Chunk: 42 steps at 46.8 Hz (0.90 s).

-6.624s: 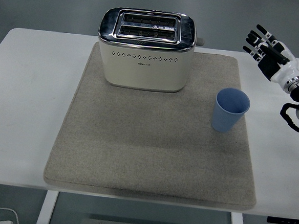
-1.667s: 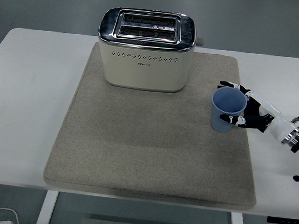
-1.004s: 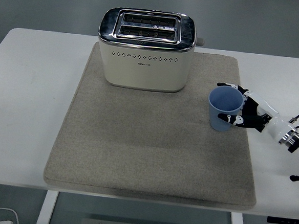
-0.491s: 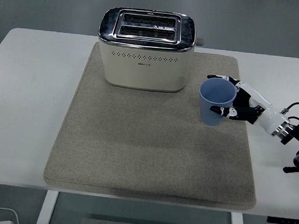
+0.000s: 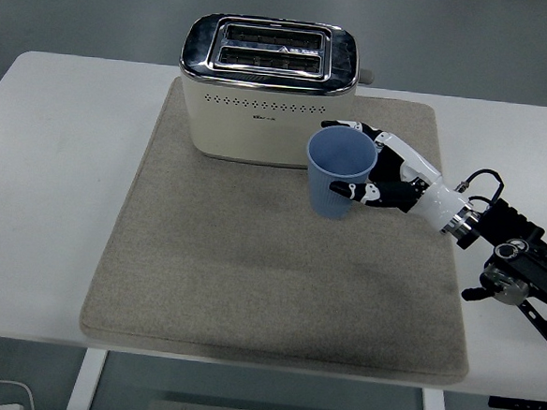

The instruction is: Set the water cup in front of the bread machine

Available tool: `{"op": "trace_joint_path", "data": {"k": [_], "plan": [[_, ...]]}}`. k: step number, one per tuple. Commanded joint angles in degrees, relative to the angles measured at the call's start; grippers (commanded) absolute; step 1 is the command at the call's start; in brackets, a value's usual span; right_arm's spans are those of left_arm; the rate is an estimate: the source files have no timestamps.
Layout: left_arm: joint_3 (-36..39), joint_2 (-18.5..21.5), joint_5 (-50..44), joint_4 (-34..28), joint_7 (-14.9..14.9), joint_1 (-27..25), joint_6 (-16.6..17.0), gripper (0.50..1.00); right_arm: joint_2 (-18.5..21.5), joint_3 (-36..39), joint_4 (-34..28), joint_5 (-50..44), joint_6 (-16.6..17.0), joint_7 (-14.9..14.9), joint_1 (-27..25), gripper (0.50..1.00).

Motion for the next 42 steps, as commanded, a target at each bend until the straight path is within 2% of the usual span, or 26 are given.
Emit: {"op": "trace_joint_path", "data": {"k": [1,12,24,42], "plan": [[0.0,0.0,0.0,0.0,0.0,0.01,-0.01,1.0,1.62,-0.28,-0.25,-0.32,-0.48,-0.16,0.0,0.594],[0.0,0.0,0.0,0.0,0.0,0.01,-0.01,1.0,6.37,-0.54,-1.04,-0.41,-4.26,-4.73,0.26,0.601],[0.0,0.0,0.0,0.0,0.0,0.01,-0.01,1.0,10.41,-0.54,-1.21,-1.46,-7.51,-6.67,0.44,0.603],[0.0,0.0,0.0,0.0,0.0,0.01,0.08,1.0,15.07,-1.42,-2.44,-4.54,-13.57,-8.07,0.79,0.643]]}}
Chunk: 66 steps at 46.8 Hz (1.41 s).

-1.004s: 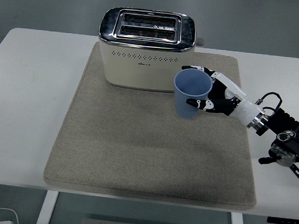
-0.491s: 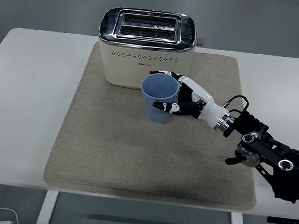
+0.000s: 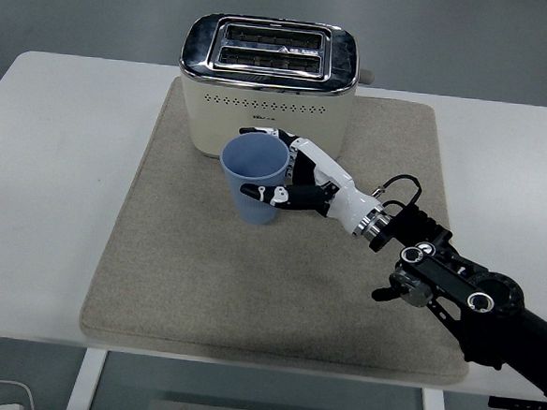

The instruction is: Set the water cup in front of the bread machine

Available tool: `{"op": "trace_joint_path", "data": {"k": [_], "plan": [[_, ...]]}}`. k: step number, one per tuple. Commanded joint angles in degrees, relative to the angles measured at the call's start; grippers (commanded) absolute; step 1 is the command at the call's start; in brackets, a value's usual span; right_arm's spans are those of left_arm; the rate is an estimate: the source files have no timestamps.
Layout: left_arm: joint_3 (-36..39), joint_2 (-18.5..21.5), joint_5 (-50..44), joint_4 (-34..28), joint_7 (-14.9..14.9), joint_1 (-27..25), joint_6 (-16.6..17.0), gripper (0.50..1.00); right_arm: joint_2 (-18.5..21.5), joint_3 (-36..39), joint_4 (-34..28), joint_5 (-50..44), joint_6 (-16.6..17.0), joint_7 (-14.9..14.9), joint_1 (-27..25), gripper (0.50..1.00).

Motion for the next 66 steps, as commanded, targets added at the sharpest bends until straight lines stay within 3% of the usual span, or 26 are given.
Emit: {"op": "trace_joint_path", "data": {"k": [1,9,32,52,66], "plan": [[0.0,0.0,0.0,0.0,0.0,-0.01,-0.03,1.0,0.79,-0.19,-0.18,-1.1,-1.48,-0.01,-0.09,0.646],[0.0,0.0,0.0,-0.09,0.0,-0.01,-0.04,1.0,1.67,-1.25,-0.35,-1.27,-4.12,0.07,-0.18,0.678],[0.0,0.0,0.0,0.0,0.0,-0.01,-0.03,1.0,3.52,-1.25,-3.34,-1.19,-10.45,0.07,-0.18,0.695],[0.0,0.0,0.0,0.0,0.0,-0.01,-0.04,1.0,3.52,-2.04,-3.34,-1.19,-10.54,0.16,-0.79,0.756],[0.0,0.0,0.0,0.0,0.0,-0.01,0.05,1.0,3.52,-2.13,-3.43,-1.1,-10.45,0.07,-0.79,0.868]]}}
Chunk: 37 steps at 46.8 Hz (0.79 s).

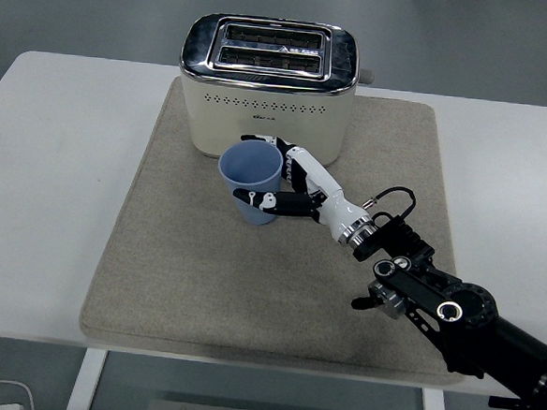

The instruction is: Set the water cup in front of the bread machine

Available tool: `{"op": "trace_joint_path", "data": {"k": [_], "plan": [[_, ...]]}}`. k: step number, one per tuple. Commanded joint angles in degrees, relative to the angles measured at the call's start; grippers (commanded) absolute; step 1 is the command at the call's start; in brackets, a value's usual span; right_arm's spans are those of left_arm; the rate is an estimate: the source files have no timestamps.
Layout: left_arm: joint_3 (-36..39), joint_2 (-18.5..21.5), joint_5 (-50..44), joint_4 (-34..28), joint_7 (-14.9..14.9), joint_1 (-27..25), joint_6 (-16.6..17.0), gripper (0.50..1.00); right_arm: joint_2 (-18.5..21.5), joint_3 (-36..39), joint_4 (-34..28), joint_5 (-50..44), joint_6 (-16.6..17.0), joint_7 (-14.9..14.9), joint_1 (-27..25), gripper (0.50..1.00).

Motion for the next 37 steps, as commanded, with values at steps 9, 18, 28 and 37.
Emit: {"op": "trace_joint_path", "data": {"k": [9,18,28,37], "plan": [[0.0,0.0,0.0,0.0,0.0,0.0,-0.03,1.0,0.0,-0.44,0.01,0.14,0.26,-0.08,0.0,0.919],[0.0,0.0,0.0,0.0,0.0,0.0,-0.03,1.0,0.0,-0.44,0.01,0.23,0.44,-0.08,0.0,0.924],[0.0,0.0,0.0,0.0,0.0,0.0,-0.03,1.0,0.0,-0.44,0.1,0.32,0.7,-0.08,0.0,0.924],[0.0,0.0,0.0,0.0,0.0,0.0,-0.03,1.0,0.0,-0.44,0.18,0.32,0.79,-0.08,0.09,0.924]]}}
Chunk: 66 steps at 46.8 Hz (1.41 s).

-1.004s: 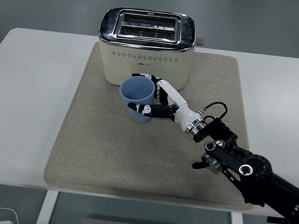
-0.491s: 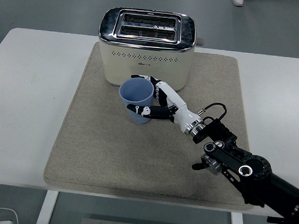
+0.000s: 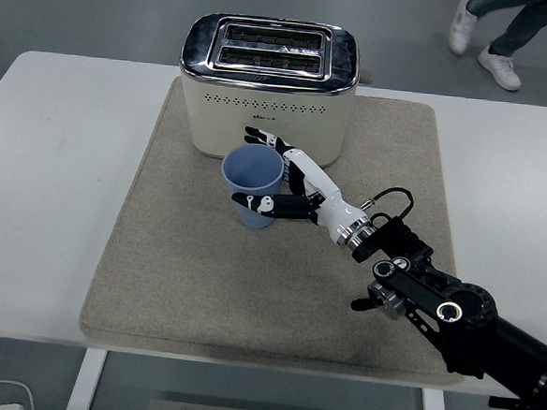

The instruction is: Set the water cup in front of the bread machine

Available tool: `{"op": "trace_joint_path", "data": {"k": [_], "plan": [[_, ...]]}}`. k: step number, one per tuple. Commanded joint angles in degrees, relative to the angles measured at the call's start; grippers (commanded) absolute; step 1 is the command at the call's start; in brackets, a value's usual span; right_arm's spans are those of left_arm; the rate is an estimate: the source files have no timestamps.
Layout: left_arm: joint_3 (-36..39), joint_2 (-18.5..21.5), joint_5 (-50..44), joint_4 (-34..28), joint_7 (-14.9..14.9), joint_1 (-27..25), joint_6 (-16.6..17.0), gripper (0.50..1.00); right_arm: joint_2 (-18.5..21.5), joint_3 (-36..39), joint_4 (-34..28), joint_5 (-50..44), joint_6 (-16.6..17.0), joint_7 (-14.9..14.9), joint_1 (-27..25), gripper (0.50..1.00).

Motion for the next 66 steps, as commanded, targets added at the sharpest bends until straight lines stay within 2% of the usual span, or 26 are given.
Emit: {"op": "trace_joint_path", "data": {"k": [1,29,56,66], "plan": [[0.0,0.0,0.0,0.0,0.0,0.0,0.01,1.0,0.0,0.0,0.0,-0.01,0.05,0.0,-0.09,0.924],[0.0,0.0,0.0,0.0,0.0,0.0,0.01,1.0,-0.7,0.0,0.18,0.08,2.86,0.0,0.0,0.924],[0.0,0.0,0.0,0.0,0.0,0.0,0.01,1.0,-2.9,0.0,0.27,0.08,3.04,0.0,0.0,0.924],[0.0,0.0,0.0,0.0,0.0,0.0,0.01,1.0,-3.08,0.0,0.27,0.17,4.71,0.0,0.0,0.924]]}}
